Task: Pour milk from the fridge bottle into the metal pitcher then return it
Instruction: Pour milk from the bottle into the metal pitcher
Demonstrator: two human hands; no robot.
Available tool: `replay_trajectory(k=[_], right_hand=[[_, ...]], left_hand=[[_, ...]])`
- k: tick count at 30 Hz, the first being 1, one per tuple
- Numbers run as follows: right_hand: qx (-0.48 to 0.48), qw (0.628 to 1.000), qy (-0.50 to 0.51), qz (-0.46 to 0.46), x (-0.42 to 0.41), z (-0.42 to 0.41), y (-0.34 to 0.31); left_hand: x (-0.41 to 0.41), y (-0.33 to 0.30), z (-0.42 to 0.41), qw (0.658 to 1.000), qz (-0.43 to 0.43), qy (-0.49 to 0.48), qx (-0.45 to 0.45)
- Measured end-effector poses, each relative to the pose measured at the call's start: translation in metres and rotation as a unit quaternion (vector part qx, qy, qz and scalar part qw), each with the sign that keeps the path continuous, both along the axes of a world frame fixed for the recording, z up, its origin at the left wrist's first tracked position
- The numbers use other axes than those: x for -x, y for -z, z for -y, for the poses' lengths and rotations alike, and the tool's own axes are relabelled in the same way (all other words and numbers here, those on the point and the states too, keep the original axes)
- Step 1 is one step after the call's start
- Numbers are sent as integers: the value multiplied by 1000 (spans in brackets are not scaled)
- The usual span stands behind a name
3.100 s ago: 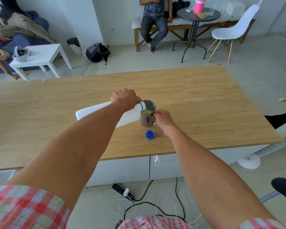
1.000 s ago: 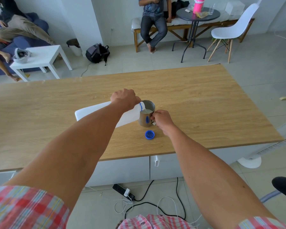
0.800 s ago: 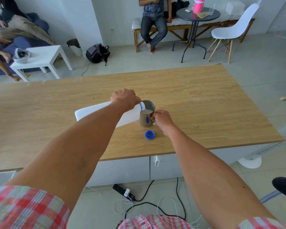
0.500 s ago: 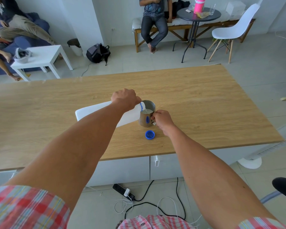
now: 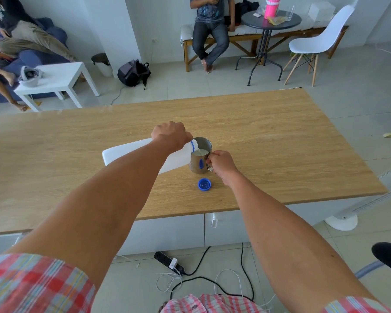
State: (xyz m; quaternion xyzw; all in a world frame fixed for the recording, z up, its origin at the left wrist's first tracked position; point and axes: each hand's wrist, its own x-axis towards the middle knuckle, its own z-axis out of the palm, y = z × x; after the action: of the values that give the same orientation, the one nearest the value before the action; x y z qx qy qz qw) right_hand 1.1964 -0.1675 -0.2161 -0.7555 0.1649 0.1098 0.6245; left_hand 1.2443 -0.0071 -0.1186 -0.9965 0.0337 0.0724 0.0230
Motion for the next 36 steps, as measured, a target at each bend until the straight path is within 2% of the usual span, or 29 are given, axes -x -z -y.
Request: replay_trajectory(k=[36], right_hand=[[7,1000,-4,-2,0,1,-1]], left_hand=[[-1,0,1,1000,-1,0,-5]])
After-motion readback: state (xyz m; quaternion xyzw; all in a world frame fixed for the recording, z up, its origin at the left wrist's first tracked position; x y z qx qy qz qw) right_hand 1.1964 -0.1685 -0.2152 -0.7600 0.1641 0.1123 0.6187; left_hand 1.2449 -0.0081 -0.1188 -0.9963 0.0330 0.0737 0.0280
